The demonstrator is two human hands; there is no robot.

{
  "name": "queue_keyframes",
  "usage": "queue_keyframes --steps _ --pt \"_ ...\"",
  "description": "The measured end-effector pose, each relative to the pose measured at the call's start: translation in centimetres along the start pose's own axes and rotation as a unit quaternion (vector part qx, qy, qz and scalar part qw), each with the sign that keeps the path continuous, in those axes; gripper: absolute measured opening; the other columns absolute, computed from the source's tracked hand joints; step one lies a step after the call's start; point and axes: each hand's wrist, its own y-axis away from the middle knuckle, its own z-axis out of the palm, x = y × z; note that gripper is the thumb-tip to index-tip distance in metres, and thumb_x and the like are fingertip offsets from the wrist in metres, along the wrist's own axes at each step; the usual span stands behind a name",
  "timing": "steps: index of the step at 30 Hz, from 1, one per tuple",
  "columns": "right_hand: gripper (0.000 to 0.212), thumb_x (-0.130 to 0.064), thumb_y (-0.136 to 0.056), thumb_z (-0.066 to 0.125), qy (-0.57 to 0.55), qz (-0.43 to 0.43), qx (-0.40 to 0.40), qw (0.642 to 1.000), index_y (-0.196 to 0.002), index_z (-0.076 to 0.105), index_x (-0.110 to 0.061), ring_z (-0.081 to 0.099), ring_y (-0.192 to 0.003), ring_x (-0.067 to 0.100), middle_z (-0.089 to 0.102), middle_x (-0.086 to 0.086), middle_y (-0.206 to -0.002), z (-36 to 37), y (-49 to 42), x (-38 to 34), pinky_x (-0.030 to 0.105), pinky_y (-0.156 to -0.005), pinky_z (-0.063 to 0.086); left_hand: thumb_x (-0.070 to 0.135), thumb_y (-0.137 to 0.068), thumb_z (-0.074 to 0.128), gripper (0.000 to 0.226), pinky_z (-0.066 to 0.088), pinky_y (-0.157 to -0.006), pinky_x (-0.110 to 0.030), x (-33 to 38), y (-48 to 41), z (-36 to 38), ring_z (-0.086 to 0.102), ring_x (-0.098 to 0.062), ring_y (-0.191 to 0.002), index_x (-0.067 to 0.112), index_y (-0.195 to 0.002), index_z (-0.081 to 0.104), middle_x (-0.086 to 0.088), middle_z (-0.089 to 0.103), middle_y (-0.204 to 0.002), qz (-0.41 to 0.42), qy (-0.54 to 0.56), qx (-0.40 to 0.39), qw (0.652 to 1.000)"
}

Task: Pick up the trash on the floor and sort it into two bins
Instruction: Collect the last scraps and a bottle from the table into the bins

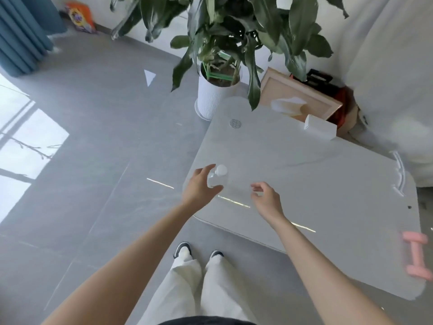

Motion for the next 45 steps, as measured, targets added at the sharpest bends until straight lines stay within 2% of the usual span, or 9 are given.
queue_keyframes --steps 7,11,16,19,22,25,32,40,45 --pt "0.031 -0.011 -0.090 0.048 0.024 0.017 0.012 1.000 -0.118 0.057 -0.017 0.054 -0.114 0.020 0.057 0.000 -0.126 3.0 -11.1 -1.9 0.033 -0.097 0.044 0.034 -0.081 0.069 0.075 0.045 -0.090 -0.035 -1.7 -7.4 2.5 0.040 -0.022 -0.123 0.038 -0.144 0.028 -0.002 0.036 -0.134 0.039 -0.108 -0.017 0.993" --pt "0.036 -0.009 -0.089 0.046 0.037 0.008 -0.010 0.999 -0.123 0.055 -0.015 0.050 -0.120 0.021 0.052 0.005 -0.132 5.5 -17.6 -2.3 0.032 -0.099 0.042 0.039 -0.087 0.062 0.062 0.046 -0.082 -0.032 -2.6 -10.5 3.8 0.040 -0.020 -0.119 0.038 -0.141 0.032 0.001 0.036 -0.131 0.056 -0.146 -0.013 0.988" --pt "0.040 -0.008 -0.089 0.046 0.066 0.000 -0.021 0.998 -0.129 0.050 -0.016 0.048 -0.123 0.021 0.046 0.004 -0.137 8.3 -26.6 -2.4 0.026 -0.084 0.042 0.044 -0.095 0.044 0.046 0.033 -0.090 -0.027 -3.1 -14.7 5.2 0.039 -0.019 -0.120 0.026 -0.136 0.032 0.005 0.035 -0.134 0.127 -0.193 -0.005 0.973" --pt "0.042 -0.008 -0.090 0.045 0.101 -0.021 -0.026 0.994 -0.131 0.047 -0.017 0.045 -0.125 0.026 0.040 0.006 -0.140 9.5 -31.1 -2.5 0.039 -0.097 0.043 0.044 -0.094 0.044 0.049 0.031 -0.094 -0.024 -3.1 -16.7 3.9 0.037 -0.015 -0.126 0.022 -0.137 0.032 0.009 0.039 -0.138 0.112 -0.119 0.009 0.987" --pt "0.045 -0.007 -0.090 0.044 0.134 -0.040 -0.024 0.990 -0.134 0.045 -0.018 0.045 -0.124 0.028 0.039 0.005 -0.141 10.4 -36.2 -2.6 0.040 -0.099 0.043 0.044 -0.092 0.048 0.038 0.037 -0.071 -0.027 -3.3 -19.3 2.4 0.050 -0.009 -0.083 0.028 -0.123 0.034 0.007 0.055 -0.102 0.066 -0.006 0.030 0.997" --pt "0.050 -0.006 -0.090 0.044 0.160 -0.057 -0.006 0.986 -0.138 0.041 -0.020 0.040 -0.129 0.026 0.038 0.003 -0.144 11.5 -41.1 -3.0 0.036 -0.102 0.039 0.044 -0.090 0.050 0.030 0.040 -0.063 -0.023 -3.7 -22.1 1.9 0.046 -0.012 -0.068 0.031 -0.113 0.034 0.007 0.055 -0.091 0.060 0.033 0.047 0.996" --pt "0.060 -0.012 -0.092 0.046 0.265 -0.090 -0.014 0.960 -0.148 0.026 -0.022 0.021 -0.140 0.025 0.017 -0.003 -0.157 14.0 -46.9 -1.8 0.038 -0.106 0.031 0.043 -0.088 0.052 0.030 0.040 -0.078 -0.024 -4.6 -25.7 3.2 0.048 -0.014 -0.088 0.029 -0.111 0.040 0.008 0.058 -0.100 0.047 0.108 0.038 0.992" --pt "0.036 -0.022 -0.087 0.057 0.299 -0.193 0.011 0.934 -0.123 0.054 -0.020 0.036 -0.119 0.029 0.044 0.006 -0.128 15.0 -42.7 0.9 0.040 -0.096 0.040 0.044 -0.087 0.052 0.031 0.044 -0.088 -0.036 -5.0 -25.4 4.0 0.054 -0.017 -0.099 0.027 -0.112 0.041 0.009 0.061 -0.104 0.024 0.126 0.045 0.991" --pt "0.017 -0.017 -0.085 0.065 0.265 -0.213 -0.046 0.939 -0.101 0.062 -0.014 0.033 -0.126 0.026 0.039 0.004 -0.137 15.0 -40.1 2.3 0.027 -0.096 0.034 0.043 -0.088 0.051 0.029 0.044 -0.087 -0.036 -5.4 -23.8 4.4 0.054 -0.017 -0.096 0.028 -0.111 0.041 0.011 0.059 -0.103 0.019 0.117 0.046 0.992"
